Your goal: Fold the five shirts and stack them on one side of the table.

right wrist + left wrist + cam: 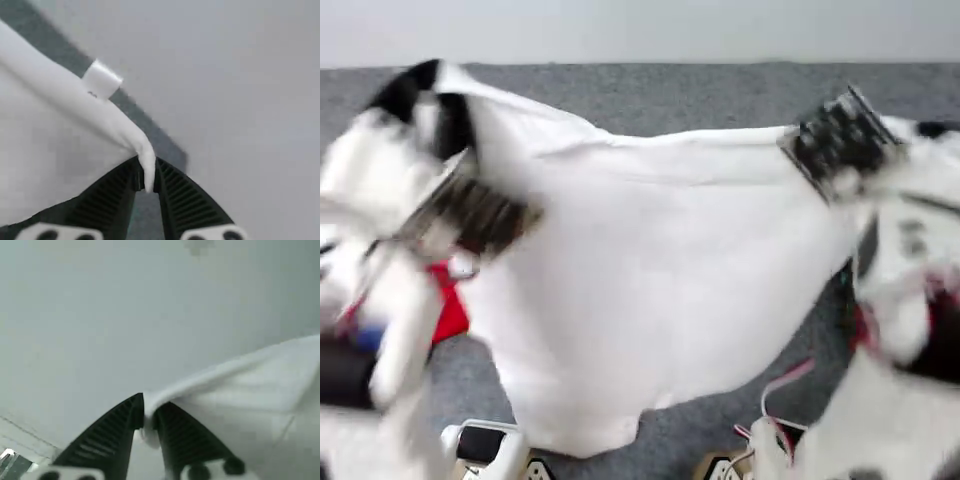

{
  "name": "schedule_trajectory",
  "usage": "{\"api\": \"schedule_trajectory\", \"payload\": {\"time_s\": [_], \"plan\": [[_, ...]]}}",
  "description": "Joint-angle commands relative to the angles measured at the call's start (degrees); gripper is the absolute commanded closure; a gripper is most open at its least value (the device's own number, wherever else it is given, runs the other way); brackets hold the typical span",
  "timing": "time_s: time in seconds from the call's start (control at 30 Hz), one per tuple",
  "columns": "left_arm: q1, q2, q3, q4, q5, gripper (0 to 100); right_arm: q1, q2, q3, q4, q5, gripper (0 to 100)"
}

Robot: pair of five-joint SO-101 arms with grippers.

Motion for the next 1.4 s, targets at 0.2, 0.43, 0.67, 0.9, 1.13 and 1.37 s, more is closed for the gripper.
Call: {"api": "schedule_trajectory", "payload": {"time_s": [0.2,0.43,0.67,0.9,1.13,1.37], "plan": [[-0.2,16.3,15.9,-29.3,-0.4,99,-5.1,10.2,22.2,-26.6,-4.4,98.8],[-0.3,34.3,9.5,-40.4,-0.4,99,-4.7,21.8,25.1,-45.1,-4.4,98.8],[-1.8,50.5,-7.3,-40.3,-0.4,99,-4.6,31.3,24.4,-60.4,-4.2,98.8],[-4.0,58.7,-18.6,-27.2,-0.4,99,-2.0,40.0,16.2,-61.2,-4.1,98.8],[-3.3,59.5,-21.0,-16.1,-0.4,99,-1.4,43.3,13.2,-59.7,-1.4,98.8],[-2.3,57.8,-22.6,-2.7,-2.5,99,-2.4,40.0,13.2,-51.4,-1.4,98.8]]}}
